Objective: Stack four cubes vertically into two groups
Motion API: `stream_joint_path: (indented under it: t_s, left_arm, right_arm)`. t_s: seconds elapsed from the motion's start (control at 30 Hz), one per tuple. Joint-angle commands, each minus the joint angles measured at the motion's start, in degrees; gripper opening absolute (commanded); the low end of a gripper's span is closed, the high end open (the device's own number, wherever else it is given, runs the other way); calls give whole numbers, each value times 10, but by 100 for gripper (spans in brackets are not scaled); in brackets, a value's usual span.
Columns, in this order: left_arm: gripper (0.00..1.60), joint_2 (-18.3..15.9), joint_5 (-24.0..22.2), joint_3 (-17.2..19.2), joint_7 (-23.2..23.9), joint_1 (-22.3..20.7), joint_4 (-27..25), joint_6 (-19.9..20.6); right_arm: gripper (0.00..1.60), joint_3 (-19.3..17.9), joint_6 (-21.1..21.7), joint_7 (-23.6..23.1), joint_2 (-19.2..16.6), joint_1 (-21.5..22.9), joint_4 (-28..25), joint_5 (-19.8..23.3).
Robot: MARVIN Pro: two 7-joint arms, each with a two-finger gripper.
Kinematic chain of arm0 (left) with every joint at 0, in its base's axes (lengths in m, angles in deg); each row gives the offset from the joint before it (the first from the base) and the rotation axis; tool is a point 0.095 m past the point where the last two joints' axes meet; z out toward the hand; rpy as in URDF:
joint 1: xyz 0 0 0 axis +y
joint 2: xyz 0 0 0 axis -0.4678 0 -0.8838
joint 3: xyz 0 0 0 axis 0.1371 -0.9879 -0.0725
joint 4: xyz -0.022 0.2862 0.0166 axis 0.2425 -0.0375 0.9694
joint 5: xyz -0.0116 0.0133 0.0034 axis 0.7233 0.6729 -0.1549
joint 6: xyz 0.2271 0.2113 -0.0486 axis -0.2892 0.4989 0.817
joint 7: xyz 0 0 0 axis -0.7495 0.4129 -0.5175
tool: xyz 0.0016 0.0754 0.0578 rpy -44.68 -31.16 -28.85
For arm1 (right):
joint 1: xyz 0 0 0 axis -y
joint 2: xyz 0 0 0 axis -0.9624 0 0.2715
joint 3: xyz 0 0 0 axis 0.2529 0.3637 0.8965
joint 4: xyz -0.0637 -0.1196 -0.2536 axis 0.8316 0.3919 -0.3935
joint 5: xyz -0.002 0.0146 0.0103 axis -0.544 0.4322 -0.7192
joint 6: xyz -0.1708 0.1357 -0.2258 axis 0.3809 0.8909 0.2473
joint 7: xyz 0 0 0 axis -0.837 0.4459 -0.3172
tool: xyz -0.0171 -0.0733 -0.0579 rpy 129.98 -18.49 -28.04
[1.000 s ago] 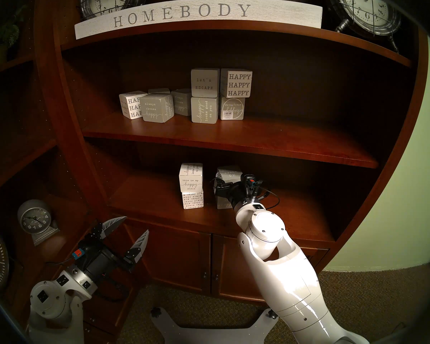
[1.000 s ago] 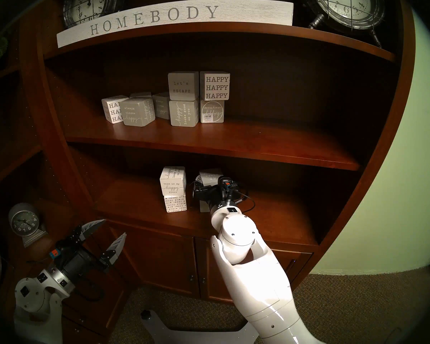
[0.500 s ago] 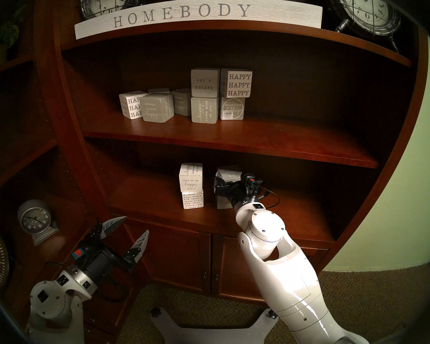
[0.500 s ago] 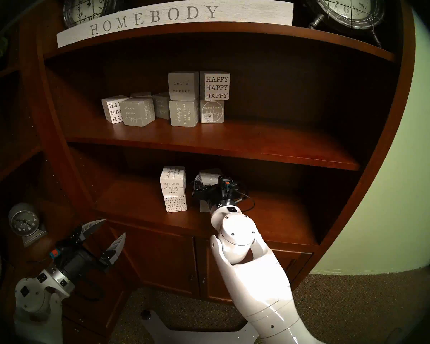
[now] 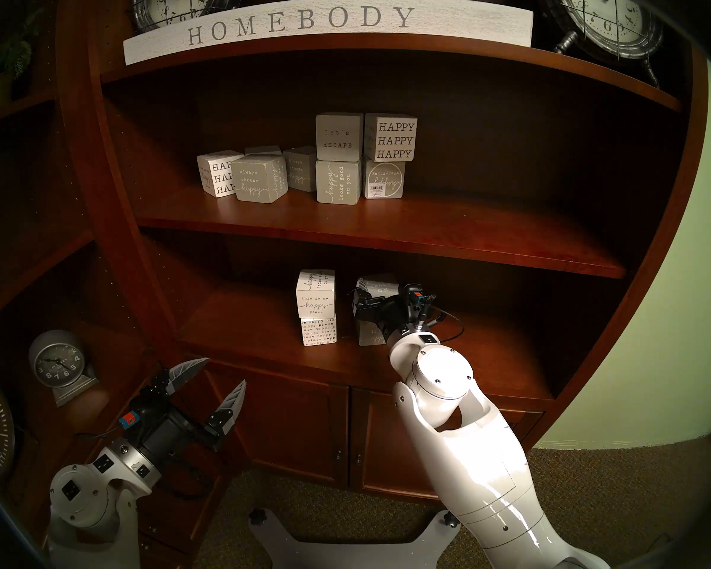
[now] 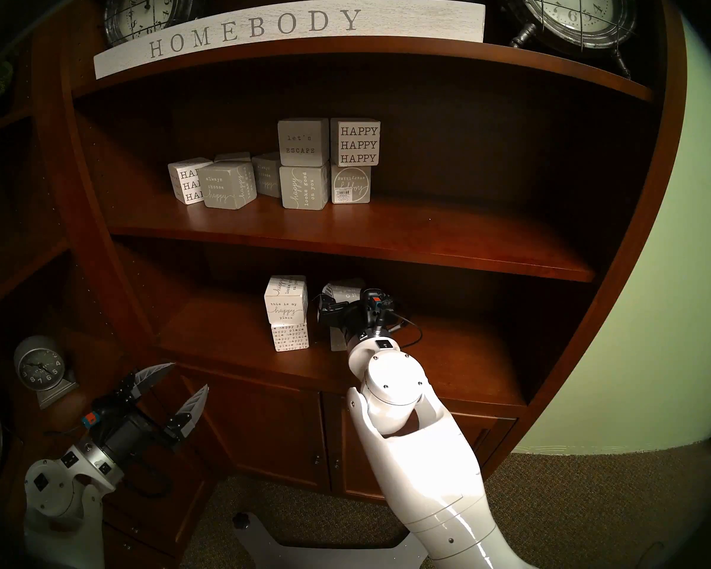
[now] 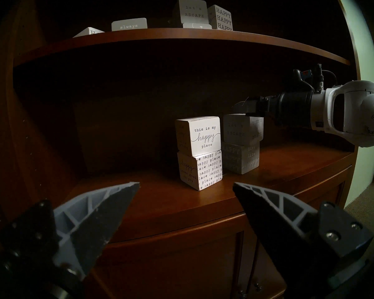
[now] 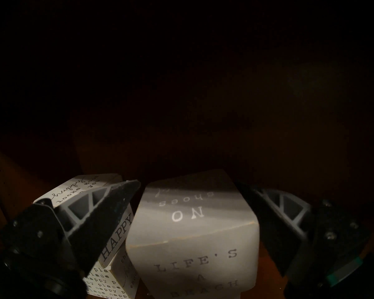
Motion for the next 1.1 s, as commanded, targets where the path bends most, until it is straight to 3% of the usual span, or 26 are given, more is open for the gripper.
stream_joint_path:
  t_s: [0.0, 0.6, 1.0, 1.03, 1.07]
  left_arm:
    - [160, 1, -1, 0, 0, 0, -10, 1]
    - [160, 7, 3, 3, 7, -3, -10, 2]
    - [160, 11, 5, 5, 11, -6, -9, 2]
    - [160, 11, 5, 5, 12, -6, -9, 2]
    - [160, 12, 6, 5, 12, -6, -8, 2]
  right_arm:
    - [160, 1, -4, -1, 2, 10, -26, -4]
    - [160, 0, -3, -21, -11, -11, -88, -8]
    - [160, 19, -9, -129, -110, -98, -187, 10]
    - [160, 15, -20, -138, -103, -97, -171, 9]
    - [160, 10, -5, -146, -126, -118, -206, 24]
